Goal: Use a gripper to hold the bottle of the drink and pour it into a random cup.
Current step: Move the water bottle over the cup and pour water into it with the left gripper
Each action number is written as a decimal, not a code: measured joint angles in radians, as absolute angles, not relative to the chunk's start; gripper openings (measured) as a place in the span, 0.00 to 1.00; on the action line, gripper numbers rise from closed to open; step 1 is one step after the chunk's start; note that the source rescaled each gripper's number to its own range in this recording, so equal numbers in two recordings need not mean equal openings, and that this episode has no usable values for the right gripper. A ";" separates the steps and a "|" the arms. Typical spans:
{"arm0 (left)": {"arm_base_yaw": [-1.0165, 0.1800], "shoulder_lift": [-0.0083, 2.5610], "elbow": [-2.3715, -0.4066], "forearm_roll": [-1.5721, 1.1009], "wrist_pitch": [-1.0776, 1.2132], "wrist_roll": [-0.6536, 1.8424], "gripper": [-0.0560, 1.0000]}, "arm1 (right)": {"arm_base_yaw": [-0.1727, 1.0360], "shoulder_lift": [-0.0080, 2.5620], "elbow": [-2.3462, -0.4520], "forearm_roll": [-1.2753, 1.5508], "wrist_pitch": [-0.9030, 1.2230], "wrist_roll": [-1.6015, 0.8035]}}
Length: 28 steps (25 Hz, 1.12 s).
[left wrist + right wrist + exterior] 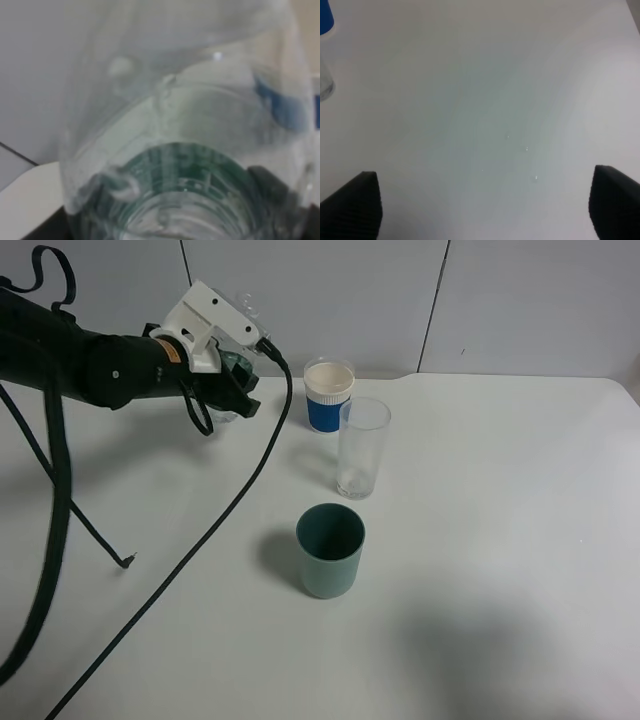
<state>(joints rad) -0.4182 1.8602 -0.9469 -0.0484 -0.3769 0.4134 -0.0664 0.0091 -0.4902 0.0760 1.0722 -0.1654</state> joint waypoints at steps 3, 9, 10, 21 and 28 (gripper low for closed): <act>-0.447 1.860 -0.947 -0.093 -0.371 0.496 0.05 | -0.066 0.009 -0.490 0.076 1.072 -0.165; -0.497 1.848 -0.947 -0.199 -0.367 0.724 0.05 | -0.066 0.009 -0.490 0.076 1.072 -0.165; -0.503 1.842 -0.947 -0.217 -0.365 0.763 0.05 | -0.066 0.009 -0.490 0.076 1.072 -0.165; -0.549 1.808 -0.947 -0.426 -0.364 1.137 0.05 | -0.066 0.009 -0.490 0.076 1.072 -0.165; -0.549 1.808 -0.947 -0.529 -0.364 1.291 0.05 | -0.066 0.009 -0.490 0.076 1.072 -0.165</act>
